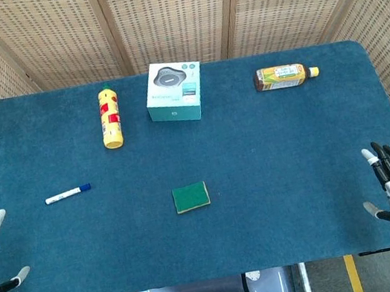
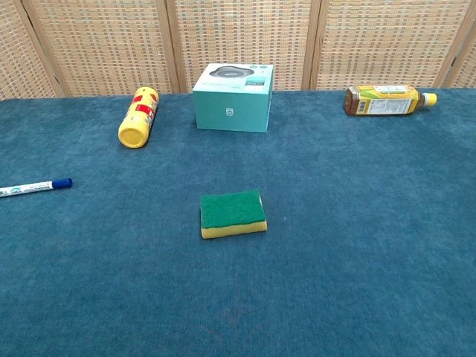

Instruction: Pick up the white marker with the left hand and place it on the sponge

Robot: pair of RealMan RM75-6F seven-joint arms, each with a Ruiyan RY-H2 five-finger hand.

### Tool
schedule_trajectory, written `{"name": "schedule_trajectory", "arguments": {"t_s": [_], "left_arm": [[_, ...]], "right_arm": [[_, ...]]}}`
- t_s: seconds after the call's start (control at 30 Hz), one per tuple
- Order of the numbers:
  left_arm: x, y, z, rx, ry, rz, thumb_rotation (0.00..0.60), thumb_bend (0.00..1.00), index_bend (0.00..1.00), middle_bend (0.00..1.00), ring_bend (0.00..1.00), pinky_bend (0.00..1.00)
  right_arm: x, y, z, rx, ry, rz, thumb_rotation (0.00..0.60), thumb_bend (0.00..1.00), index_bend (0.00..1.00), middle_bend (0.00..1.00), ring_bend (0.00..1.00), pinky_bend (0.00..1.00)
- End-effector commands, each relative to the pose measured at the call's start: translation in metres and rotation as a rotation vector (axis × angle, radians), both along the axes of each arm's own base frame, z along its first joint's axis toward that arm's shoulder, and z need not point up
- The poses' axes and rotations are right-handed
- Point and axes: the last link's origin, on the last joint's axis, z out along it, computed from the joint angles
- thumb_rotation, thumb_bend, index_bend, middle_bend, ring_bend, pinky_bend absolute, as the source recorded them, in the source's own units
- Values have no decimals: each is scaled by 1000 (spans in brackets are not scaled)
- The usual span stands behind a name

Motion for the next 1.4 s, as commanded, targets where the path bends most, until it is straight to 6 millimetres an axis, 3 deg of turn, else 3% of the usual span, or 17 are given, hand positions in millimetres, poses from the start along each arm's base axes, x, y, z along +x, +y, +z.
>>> {"name": "schedule_trajectory", "arguments": {"t_s": [0.03,0.3,0.43,0.7,0.87,1.13,1.4], "left_arm": [[0,0,0,-1,2,2,600,110,0,0,0,0],[-3,8,-5,-22,-6,7,600,110,0,0,0,0],[-4,33,-9,-28,-55,6,600,114,20,0,0,0],[-19,133,-34,-104,-13,71,600,244,358,0,0,0],[-36,172,-63,-175,10,81,600,357,445,0,0,0],[-54,198,-95,-231,0,106,600,403,460,0,0,0],[-70,205,-120,-259,3,158,600,391,444,0,0,0]], "right_arm": [[0,0,1,-1,-2,-2,600,0,31,0,0,0],[0,0,1,3,-8,-3,600,0,31,0,0,0],[0,-1,0,3,-9,-3,600,0,32,0,0,0],[-3,-4,-2,14,-7,-29,600,0,38,0,0,0],[-5,-6,-3,19,-4,-47,600,0,41,0,0,0],[-10,-8,-5,25,2,-71,600,0,42,0,0,0],[-11,-9,-7,33,9,-82,600,0,44,0,0,0]]}}
